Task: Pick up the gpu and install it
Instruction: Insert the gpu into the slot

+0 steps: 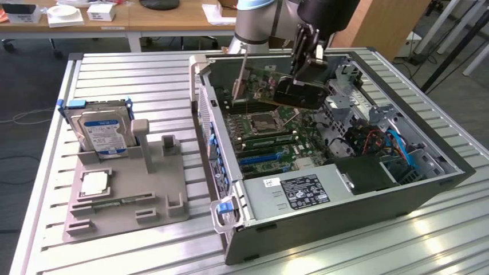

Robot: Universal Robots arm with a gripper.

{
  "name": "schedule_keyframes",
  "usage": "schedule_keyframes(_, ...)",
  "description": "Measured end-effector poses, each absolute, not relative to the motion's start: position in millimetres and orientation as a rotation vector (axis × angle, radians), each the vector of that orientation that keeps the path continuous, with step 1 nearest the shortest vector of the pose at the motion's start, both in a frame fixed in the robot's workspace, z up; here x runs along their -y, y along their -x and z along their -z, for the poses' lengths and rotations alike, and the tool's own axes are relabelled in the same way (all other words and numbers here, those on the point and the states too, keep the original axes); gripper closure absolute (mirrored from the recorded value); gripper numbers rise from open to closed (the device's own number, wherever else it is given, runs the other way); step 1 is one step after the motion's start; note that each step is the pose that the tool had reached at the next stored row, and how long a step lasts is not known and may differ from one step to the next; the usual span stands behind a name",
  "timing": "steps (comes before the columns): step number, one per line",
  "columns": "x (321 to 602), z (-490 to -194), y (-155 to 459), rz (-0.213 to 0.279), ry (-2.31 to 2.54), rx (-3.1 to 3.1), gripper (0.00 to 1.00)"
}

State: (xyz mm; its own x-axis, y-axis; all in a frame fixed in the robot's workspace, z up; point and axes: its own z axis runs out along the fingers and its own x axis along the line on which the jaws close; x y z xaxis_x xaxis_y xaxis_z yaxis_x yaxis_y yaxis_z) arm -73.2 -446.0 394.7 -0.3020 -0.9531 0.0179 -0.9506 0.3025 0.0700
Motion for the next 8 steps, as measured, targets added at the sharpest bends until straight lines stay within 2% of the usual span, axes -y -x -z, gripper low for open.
schedule_keyframes(8,446.0,-394.4,73.2,0.055,-1.987,2.369,0.73)
